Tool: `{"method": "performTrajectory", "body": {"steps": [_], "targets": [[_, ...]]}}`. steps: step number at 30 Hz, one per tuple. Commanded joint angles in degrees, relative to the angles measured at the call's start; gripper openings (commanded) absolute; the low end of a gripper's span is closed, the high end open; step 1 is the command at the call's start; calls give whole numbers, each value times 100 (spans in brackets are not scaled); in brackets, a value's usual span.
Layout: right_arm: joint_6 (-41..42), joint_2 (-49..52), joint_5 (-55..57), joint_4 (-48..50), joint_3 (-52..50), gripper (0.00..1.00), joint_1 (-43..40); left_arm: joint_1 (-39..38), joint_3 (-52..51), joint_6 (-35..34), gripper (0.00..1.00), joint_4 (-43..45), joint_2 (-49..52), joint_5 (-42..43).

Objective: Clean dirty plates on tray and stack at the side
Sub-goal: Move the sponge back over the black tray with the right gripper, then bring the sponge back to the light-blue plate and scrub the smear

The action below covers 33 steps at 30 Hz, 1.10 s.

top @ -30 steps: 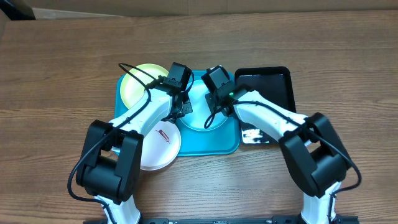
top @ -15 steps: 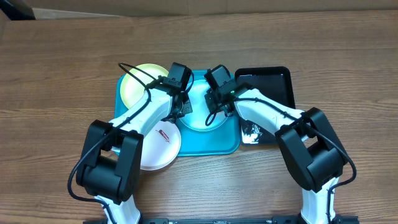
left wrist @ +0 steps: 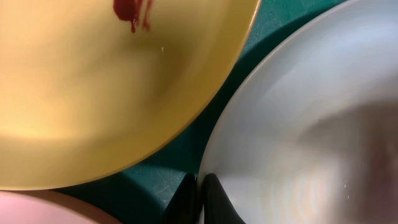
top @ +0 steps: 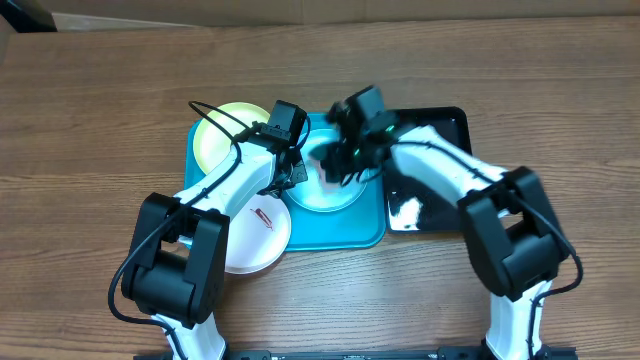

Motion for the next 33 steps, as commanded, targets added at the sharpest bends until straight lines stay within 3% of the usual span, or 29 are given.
{"method": "performTrajectory", "body": {"steps": [1, 7, 13, 19, 27, 33], "targets": [[22, -638, -1224, -87, 262, 4, -527, 35, -48, 26, 4, -13, -35, -144], [-354, -984, -997, -1187, 262, 4, -1327, 35, -48, 24, 4, -11, -35, -142], [-498, -981, 647, -2363, 258, 4, -1784, 35, -48, 26, 4, 7, -35, -142], [-494, -981, 1478, -2715, 221, 4, -1801, 33, -48, 24, 4, 24, -35, -138], [-472, -981, 975, -2686, 221, 4, -1799, 28, -48, 26, 4, 15, -35, -142], [-479, -968, -1196, -2374, 195, 4, -1803, 28, -48, 26, 4, 22, -35, -140]]}}
